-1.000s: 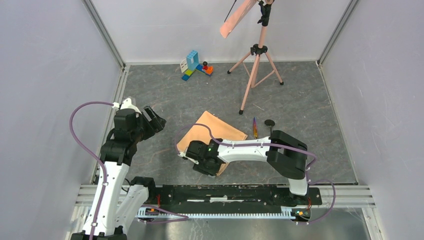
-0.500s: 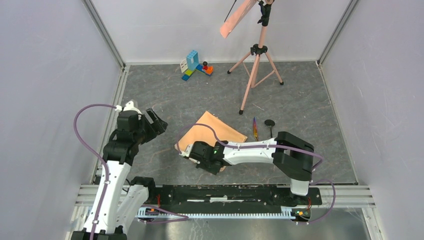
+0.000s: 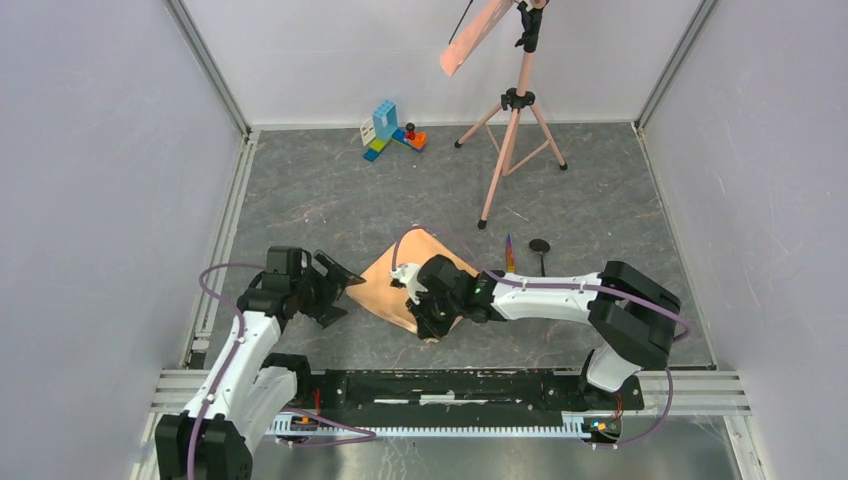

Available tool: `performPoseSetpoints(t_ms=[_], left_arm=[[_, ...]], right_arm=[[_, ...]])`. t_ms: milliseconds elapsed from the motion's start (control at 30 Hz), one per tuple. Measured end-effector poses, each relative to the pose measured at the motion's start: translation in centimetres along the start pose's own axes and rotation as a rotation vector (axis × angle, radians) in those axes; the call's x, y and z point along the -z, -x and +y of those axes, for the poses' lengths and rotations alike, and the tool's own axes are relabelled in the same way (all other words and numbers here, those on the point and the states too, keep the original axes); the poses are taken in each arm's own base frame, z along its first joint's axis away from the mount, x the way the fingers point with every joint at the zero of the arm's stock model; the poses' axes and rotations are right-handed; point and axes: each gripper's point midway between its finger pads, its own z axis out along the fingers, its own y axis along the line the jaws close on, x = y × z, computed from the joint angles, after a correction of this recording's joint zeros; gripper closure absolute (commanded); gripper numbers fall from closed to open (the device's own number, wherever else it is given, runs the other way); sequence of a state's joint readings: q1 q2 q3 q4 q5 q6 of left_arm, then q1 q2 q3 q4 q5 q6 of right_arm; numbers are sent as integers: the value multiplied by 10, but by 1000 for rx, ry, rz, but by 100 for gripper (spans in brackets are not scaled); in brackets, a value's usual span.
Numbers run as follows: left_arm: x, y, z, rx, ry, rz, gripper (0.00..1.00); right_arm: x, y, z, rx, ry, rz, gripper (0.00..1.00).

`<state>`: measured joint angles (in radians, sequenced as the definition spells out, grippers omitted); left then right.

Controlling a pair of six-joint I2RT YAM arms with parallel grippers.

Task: Fold the napkin into a case and place the utensils inside
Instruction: Pick up the lower triangle-folded napkin from the center of the board.

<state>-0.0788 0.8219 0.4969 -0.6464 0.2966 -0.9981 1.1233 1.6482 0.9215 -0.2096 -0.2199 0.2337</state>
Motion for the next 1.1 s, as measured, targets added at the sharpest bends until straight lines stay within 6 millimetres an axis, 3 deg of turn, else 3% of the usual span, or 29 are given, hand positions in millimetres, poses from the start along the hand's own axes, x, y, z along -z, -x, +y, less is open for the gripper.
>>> performPoseSetpoints(t_ms=[167,433,667,833,1000,1100], left_arm=[[-13,-19,2,156,-64,76,4],[-38,-33,13,268,-18,190,17],[-56,-35,11,269,-62,226,42],[-61,-29,16,255,-53,180,69],[-58,-15,26,203,25,92,78],[-47,1,20,160,56,16,83]], right_arm=[[5,2,0,-65,71,-54,100],[6,6,5,-94,131,-97,100],[8,8,7,-99,155,-123,100],[8,12,10,-101,175,-142,100],[7,9,13,-104,200,-147,100],[7,5,20,-112,246,-155,100]])
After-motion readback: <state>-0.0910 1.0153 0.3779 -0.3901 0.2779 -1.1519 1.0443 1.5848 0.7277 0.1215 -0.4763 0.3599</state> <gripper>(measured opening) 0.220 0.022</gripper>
